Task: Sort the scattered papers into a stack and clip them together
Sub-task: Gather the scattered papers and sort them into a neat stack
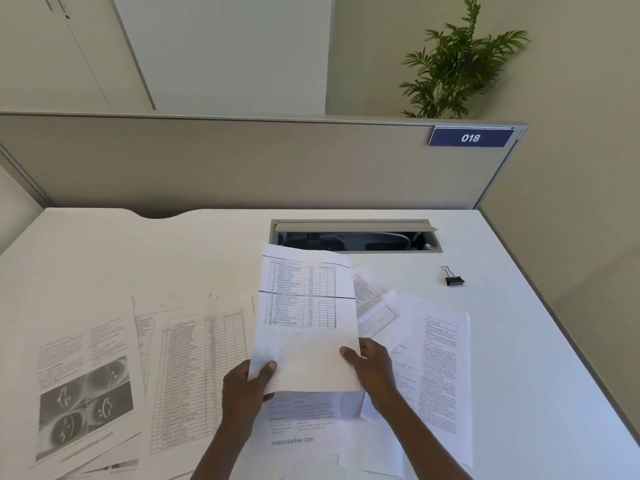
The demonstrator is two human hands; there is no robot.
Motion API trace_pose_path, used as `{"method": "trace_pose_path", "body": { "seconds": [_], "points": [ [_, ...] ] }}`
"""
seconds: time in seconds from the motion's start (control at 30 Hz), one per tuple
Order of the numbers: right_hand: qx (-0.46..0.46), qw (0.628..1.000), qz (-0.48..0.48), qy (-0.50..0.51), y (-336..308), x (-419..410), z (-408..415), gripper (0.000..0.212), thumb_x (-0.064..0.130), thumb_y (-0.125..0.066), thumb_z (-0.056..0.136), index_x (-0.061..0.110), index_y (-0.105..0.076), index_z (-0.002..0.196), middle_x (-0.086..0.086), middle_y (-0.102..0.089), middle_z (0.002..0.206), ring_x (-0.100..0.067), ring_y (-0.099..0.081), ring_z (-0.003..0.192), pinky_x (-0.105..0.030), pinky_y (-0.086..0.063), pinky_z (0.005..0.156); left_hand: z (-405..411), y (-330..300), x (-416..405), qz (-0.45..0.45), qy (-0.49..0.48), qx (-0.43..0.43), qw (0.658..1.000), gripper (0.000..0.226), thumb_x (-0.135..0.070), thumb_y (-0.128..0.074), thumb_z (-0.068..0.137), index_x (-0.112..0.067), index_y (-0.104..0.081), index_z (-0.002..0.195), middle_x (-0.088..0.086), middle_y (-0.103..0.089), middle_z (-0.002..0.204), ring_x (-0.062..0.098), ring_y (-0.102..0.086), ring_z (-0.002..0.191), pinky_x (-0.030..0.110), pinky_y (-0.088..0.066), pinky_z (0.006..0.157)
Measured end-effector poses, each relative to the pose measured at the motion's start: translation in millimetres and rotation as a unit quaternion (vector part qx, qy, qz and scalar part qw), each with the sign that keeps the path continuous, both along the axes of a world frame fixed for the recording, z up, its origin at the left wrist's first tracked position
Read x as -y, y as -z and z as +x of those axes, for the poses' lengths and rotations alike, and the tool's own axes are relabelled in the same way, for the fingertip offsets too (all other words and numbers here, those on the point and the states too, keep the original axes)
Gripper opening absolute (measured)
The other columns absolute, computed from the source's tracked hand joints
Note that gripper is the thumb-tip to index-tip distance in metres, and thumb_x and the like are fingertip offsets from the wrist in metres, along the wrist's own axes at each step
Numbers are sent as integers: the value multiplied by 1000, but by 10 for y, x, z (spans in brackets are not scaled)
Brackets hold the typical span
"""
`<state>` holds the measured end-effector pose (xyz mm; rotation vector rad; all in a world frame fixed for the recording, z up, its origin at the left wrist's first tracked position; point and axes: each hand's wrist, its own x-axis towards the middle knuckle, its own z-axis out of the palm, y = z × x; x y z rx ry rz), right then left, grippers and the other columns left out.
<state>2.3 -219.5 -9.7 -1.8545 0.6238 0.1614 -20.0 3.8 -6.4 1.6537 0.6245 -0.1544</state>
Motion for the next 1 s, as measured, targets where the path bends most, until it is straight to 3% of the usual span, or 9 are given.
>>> {"method": "trace_pose_path", "body": {
  "seconds": [0.1, 0.23, 0.3, 0.37, 0.5, 0.57, 0.7, 0.8, 1.0],
  "points": [
    [34, 999, 14, -10, -51, 50, -15, 13, 11, -72, 82, 15, -72, 94, 4, -76, 93, -17, -72, 87, -47, -59, 82, -39, -43, -27, 14, 48, -21, 999, 15, -26, -75, 85, -12, -72, 83, 7, -74, 82, 29, -69, 81, 38, -55, 67],
    [54, 998, 1, -26, -109, 102, 10, 10, 6, -71, 82, 12, -71, 90, 3, -76, 92, -18, -71, 88, -42, -60, 80, 29, -184, -82, -8, 84, -23, 996, 17, -27, -78, 81, -14, -72, 74, -7, -72, 61, 25, -68, 71, 26, -44, 56],
    [50, 998, 6, -36, -132, 110, -1, 9, 6, -71, 82, 10, -71, 90, 2, -76, 92, -19, -71, 88, -35, -60, 74, 99, -237, -104, -73, 82, -25, 994, 12, -25, -79, 80, -15, -73, 84, -7, -77, 69, 28, -72, 79, 34, -55, 67],
    [39, 997, 9, -59, -157, 96, -22, 9, 8, -72, 83, 9, -71, 92, 1, -76, 93, -18, -71, 88, -25, -56, 67, 183, -241, -154, -156, 69, -30, 985, 21, -22, -78, 81, -11, -74, 100, 6, -79, 92, 31, -74, 89, 44, -58, 79],
    [11, 996, -1, -90, -147, 59, -32, 13, 17, -74, 82, 12, -69, 93, 2, -75, 91, -18, -70, 86, -24, -52, 68, 266, -132, -208, -158, 24, -26, 987, 16, -11, -72, 86, -10, -72, 102, 15, -76, 99, 32, -72, 86, 37, -57, 69],
    [5, 996, -75, -42, -107, 91, -25, 23, 26, -74, 82, 15, -67, 102, 1, -73, 93, -18, -67, 89, -25, -50, 74, 278, -45, -221, -131, 5, -12, 991, 12, -10, -72, 87, -13, -72, 99, 13, -75, 100, 29, -70, 85, 36, -55, 70],
    [-54, 958, -279, 40, -78, 352, -77, 54, 37, -70, 84, 10, -52, 127, -12, -56, 124, -30, -51, 118, -36, -45, 86, 263, 26, -259, -117, -8, 7, 993, 13, -8, -70, 88, -19, -70, 95, 6, -73, 97, 26, -67, 86, 33, -51, 72],
    [-127, 915, -372, 91, -93, 652, -141, 69, 45, -74, 78, 3, -46, 125, -23, -48, 126, -40, -44, 118, -44, -46, 91, 265, 59, -300, -117, -11, 14, 993, 14, -8, -70, 88, -20, -71, 95, 4, -73, 96, 27, -67, 90, 36, -52, 77],
    [-217, 896, -350, 168, 35, 989, -242, 105, 54, -87, 57, -3, -37, 129, -30, -43, 128, -43, -42, 119, -50, -42, 95, 291, 73, -333, -104, 2, 11, 995, 14, -9, -71, 88, -23, -70, 93, 3, -74, 96, 27, -68, 91, 43, -53, 87]
  ]
}}
